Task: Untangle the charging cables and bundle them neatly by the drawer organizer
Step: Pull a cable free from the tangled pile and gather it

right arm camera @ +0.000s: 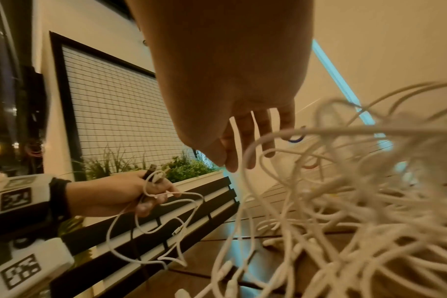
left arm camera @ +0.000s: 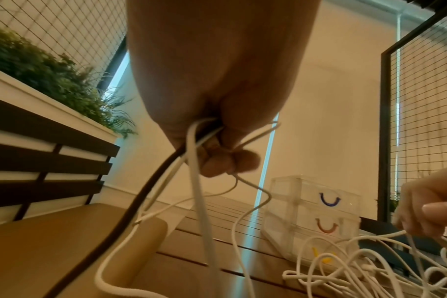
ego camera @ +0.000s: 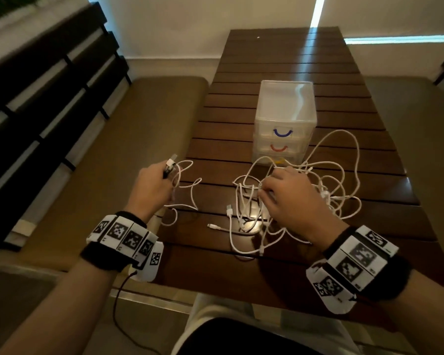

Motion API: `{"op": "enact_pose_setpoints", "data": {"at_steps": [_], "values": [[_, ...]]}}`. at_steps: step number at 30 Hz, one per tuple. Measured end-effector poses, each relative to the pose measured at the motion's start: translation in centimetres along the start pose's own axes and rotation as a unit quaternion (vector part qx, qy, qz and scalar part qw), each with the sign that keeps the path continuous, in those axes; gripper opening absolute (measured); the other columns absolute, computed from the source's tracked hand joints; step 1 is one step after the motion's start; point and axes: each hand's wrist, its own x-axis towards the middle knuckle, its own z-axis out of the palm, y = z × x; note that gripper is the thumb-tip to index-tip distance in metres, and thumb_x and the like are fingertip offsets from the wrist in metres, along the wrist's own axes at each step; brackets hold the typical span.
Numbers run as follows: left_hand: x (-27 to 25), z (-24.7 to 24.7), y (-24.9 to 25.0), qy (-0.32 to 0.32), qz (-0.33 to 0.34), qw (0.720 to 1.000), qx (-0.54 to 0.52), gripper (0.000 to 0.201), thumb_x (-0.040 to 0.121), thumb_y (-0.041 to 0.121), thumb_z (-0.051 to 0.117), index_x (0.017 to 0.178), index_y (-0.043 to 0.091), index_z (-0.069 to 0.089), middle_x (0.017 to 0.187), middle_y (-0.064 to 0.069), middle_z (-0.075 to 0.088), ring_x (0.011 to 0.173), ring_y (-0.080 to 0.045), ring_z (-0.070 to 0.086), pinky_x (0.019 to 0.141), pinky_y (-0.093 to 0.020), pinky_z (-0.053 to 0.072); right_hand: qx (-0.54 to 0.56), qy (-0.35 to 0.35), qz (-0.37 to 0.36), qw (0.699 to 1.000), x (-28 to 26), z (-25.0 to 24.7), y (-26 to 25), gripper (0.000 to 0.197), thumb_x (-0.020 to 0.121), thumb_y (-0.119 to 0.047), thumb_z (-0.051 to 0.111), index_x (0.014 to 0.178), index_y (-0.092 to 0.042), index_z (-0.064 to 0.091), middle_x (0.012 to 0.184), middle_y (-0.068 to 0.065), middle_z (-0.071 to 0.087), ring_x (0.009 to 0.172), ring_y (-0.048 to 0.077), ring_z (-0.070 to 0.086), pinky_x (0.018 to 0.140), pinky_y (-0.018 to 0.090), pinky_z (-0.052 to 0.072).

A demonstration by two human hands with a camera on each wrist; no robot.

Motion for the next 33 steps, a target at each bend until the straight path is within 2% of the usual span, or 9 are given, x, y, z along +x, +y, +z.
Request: {"op": "enact_pose_setpoints", "data": {"at_steps": [2, 6, 10, 12, 19, 22, 25, 29, 33], "values": [[0.0, -0.3, -0.7, 0.011, -0.023, 0.999, -0.038, 0.021, 0.092, -0.004, 0.046, 0.089, 0.003, 0.066, 0.071, -0.010, 0.069, 0.056, -0.014, 0.068, 0.065, -0.040, 0.060, 0.009, -0.003, -0.024, 1.000, 0.7, 0.8, -1.7, 0.019, 0.093, -0.028, 0.059, 0.085, -0.014, 0.068, 0.084, 0.003, 0.061, 0.084, 0.025, 0.054, 0.073, 0.040, 0.046], [0.5, -1.5, -3.3, 0.037, -0.069, 0.992, -0.095, 0.023, 0.093, -0.006, 0.043, 0.092, 0.004, 0.064, 0.080, -0.012, 0.069, 0.061, -0.015, 0.072, 0.069, -0.042, 0.061, 0.052, -0.064, -0.075, 0.994, 2.5, 2.9, -5.1, 0.019, 0.096, -0.031, 0.055, 0.086, -0.017, 0.064, 0.087, 0.001, 0.060, 0.088, 0.023, 0.053, 0.075, 0.042, 0.048], [2.0, -3.5, -7.4, 0.111, -0.092, 0.988, -0.054, 0.030, 0.088, -0.001, 0.049, 0.073, 0.020, 0.063, 0.076, -0.002, 0.070, 0.073, -0.018, 0.072, 0.073, -0.044, 0.060, 0.062, -0.134, -0.109, 0.983, 3.9, 5.1, -7.9, 0.018, 0.098, -0.034, 0.050, 0.091, -0.021, 0.061, 0.092, -0.002, 0.058, 0.094, 0.018, 0.049, 0.078, 0.032, 0.042], [2.6, -4.4, -9.5, 0.120, -0.118, 0.985, -0.028, 0.025, 0.089, 0.005, 0.053, 0.074, 0.021, 0.064, 0.078, 0.000, 0.071, 0.077, -0.018, 0.071, 0.076, -0.044, 0.060, 0.060, -0.160, -0.115, 0.979, 4.4, 6.1, -8.7, 0.018, 0.098, -0.036, 0.048, 0.093, -0.023, 0.060, 0.093, -0.004, 0.055, 0.096, 0.016, 0.049, 0.079, 0.030, 0.042], [3.2, -3.1, -13.2, -0.022, -0.156, 0.987, -0.001, 0.018, 0.094, 0.010, 0.054, 0.088, 0.023, 0.067, 0.089, 0.001, 0.071, 0.087, -0.016, 0.070, 0.084, -0.043, 0.058, 0.054, -0.226, -0.105, 0.967, 5.1, 8.2, -10.4, 0.017, 0.097, -0.036, 0.049, 0.096, -0.025, 0.061, 0.098, -0.005, 0.058, 0.098, 0.016, 0.051, 0.085, 0.035, 0.047], [3.1, -2.6, -12.9, -0.033, -0.144, 0.989, -0.012, 0.025, 0.093, 0.003, 0.048, 0.093, 0.020, 0.067, 0.093, -0.001, 0.068, 0.089, -0.018, 0.069, 0.084, -0.046, 0.057, 0.049, -0.247, -0.104, 0.962, 5.3, 8.4, -10.9, 0.018, 0.098, -0.035, 0.050, 0.099, -0.023, 0.062, 0.100, -0.004, 0.058, 0.099, 0.016, 0.051, 0.082, 0.032, 0.046], [3.3, -2.5, -11.9, 0.001, -0.123, 0.991, -0.044, 0.035, 0.095, -0.001, 0.041, 0.120, 0.013, 0.062, 0.099, -0.002, 0.065, 0.082, -0.016, 0.072, 0.082, -0.045, 0.058, 0.046, -0.249, -0.104, 0.962, 5.7, 8.5, -11.0, 0.018, 0.098, -0.034, 0.049, 0.100, -0.021, 0.063, 0.102, -0.002, 0.059, 0.099, 0.016, 0.050, 0.080, 0.031, 0.045], [3.2, -2.6, -10.0, 0.004, -0.078, 0.996, -0.043, 0.020, 0.101, 0.027, 0.043, 0.101, 0.026, 0.063, 0.078, 0.005, 0.073, 0.063, -0.010, 0.070, 0.073, -0.037, 0.056, 0.043, -0.249, -0.102, 0.962, 5.9, 8.5, -10.5, 0.018, 0.098, -0.034, 0.049, 0.099, -0.022, 0.063, 0.100, -0.002, 0.059, 0.098, 0.018, 0.052, 0.084, 0.035, 0.048], [2.1, -1.9, -7.1, -0.001, -0.036, 0.998, -0.052, 0.025, 0.102, 0.027, 0.042, 0.098, 0.030, 0.066, 0.062, 0.007, 0.059, 0.057, -0.017, 0.058, 0.059, -0.037, 0.050, 0.032, -0.252, -0.081, 0.964, 5.3, 7.4, -9.4, 0.019, 0.098, -0.033, 0.049, 0.100, -0.019, 0.063, 0.099, 0.000, 0.059, 0.098, 0.020, 0.057, 0.079, 0.033, 0.048]]}}
